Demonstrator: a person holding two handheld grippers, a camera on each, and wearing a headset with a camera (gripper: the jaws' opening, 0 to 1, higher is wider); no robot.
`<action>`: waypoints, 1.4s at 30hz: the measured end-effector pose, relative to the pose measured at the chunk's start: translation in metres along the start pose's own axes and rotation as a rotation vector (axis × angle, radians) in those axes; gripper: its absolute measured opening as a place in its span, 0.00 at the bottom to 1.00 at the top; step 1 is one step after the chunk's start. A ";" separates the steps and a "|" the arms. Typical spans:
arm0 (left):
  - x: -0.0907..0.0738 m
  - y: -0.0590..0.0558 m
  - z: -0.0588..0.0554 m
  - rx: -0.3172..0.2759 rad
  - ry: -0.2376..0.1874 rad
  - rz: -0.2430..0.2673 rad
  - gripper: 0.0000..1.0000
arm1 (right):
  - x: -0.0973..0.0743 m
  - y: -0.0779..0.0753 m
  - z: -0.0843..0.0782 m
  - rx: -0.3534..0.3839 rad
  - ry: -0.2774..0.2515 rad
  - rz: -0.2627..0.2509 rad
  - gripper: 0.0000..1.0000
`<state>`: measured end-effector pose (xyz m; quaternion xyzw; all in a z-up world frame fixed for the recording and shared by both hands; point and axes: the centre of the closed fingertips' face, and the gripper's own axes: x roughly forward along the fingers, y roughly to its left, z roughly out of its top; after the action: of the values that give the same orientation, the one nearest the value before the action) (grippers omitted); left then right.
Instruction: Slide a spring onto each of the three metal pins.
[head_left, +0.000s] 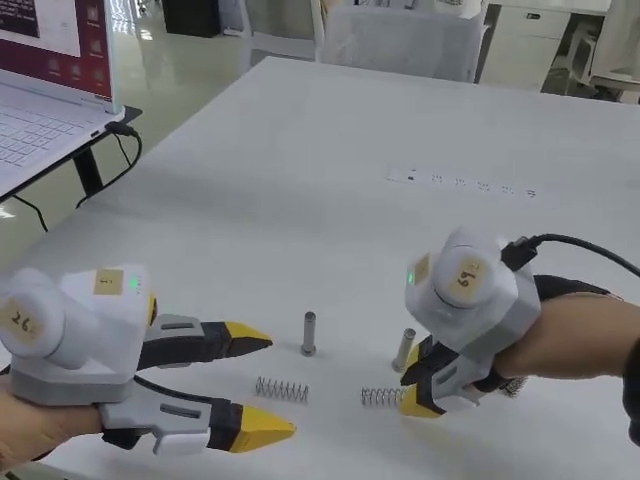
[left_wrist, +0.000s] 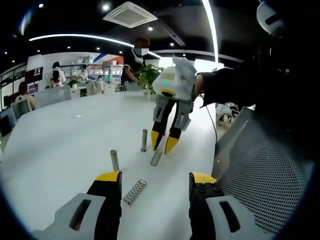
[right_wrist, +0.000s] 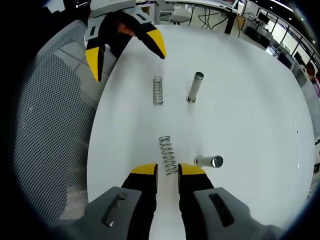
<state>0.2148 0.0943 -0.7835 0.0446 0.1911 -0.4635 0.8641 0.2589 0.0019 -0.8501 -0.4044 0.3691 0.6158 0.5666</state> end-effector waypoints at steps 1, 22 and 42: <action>0.000 0.000 0.000 0.000 -0.001 0.000 0.49 | 0.001 -0.001 0.000 -0.003 0.001 -0.002 0.14; 0.000 0.000 0.001 -0.003 -0.006 0.000 0.47 | 0.008 -0.001 -0.004 -0.046 0.027 -0.009 0.09; 0.002 -0.004 0.015 0.013 -0.007 -0.044 0.45 | -0.019 0.015 0.006 -0.024 -0.001 0.011 0.08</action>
<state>0.2168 0.0866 -0.7702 0.0446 0.1861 -0.4837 0.8540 0.2437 -0.0011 -0.8304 -0.4088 0.3636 0.6233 0.5587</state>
